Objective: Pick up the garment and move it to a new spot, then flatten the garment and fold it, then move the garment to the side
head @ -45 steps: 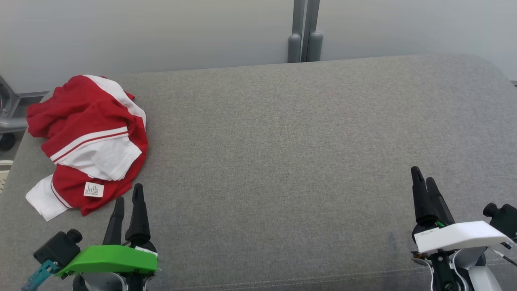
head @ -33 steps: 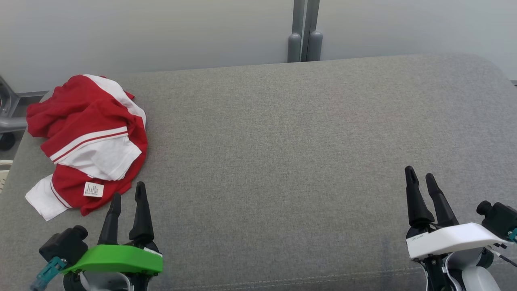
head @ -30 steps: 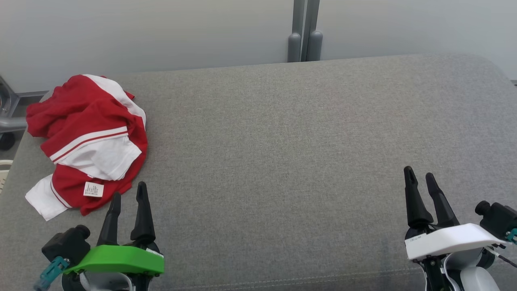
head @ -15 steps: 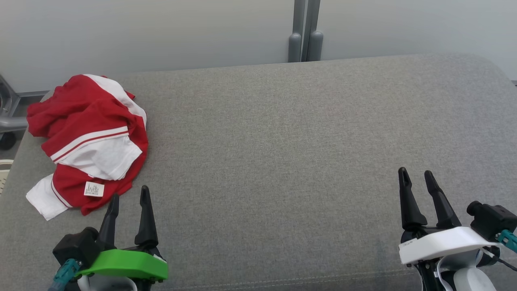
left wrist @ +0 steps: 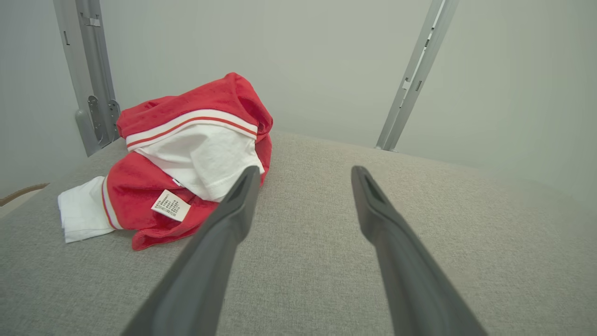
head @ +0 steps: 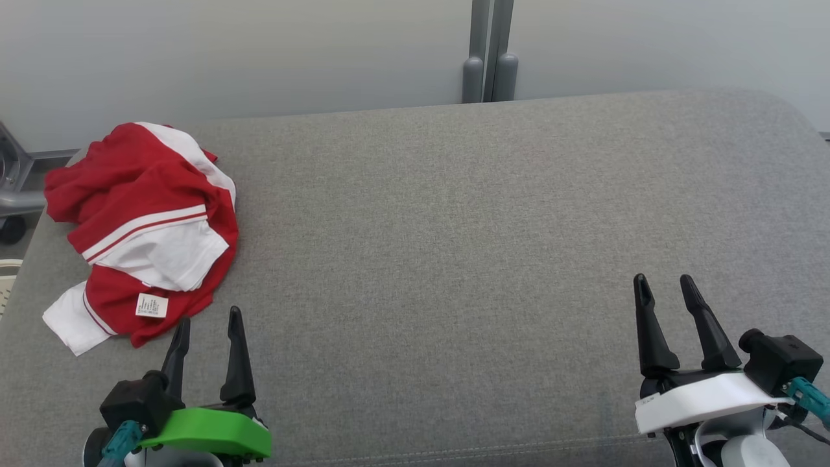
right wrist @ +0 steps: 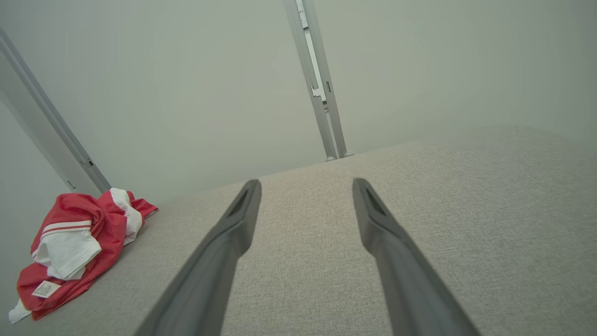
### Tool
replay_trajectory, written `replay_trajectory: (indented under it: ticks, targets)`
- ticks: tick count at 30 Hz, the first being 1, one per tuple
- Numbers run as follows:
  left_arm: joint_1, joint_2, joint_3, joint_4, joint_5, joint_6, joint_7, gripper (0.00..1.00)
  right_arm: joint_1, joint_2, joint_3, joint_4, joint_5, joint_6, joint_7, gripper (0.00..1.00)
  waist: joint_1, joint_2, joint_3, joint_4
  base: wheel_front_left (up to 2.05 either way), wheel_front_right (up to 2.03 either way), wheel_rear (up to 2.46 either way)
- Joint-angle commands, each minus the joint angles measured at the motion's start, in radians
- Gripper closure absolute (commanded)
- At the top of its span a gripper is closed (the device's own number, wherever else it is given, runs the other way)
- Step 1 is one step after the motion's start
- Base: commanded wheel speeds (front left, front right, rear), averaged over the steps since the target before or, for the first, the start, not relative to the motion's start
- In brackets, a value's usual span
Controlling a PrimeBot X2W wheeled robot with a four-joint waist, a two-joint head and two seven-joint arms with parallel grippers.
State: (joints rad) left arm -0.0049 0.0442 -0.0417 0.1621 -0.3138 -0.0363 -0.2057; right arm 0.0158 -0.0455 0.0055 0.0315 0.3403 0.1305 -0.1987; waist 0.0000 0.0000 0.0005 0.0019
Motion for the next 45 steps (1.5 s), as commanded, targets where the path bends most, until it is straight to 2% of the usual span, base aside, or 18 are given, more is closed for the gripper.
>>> replay_trajectory:
  ticks: [1,31,45]
  targets:
    - [0.010,0.008,0.000,-0.001,0.024,0.003,-0.011,0.00,0.009,-0.006,0.001,-0.011,-0.028,0.000,-0.011,0.00,0.0000,0.0000,-0.001,0.000,0.00,0.00,0.00]
    - [0.024,0.009,-0.035,0.046,0.138,0.023,-0.063,0.00,0.020,-0.007,0.016,0.009,-0.216,0.000,-0.070,0.00,0.0000,0.0000,-0.007,0.006,0.00,0.00,0.00]
    - [0.016,0.009,-0.034,0.049,0.107,0.025,-0.060,0.00,0.012,-0.007,0.007,0.022,-0.196,0.000,-0.068,0.00,0.0000,0.0000,-0.003,0.010,0.00,0.00,0.00]
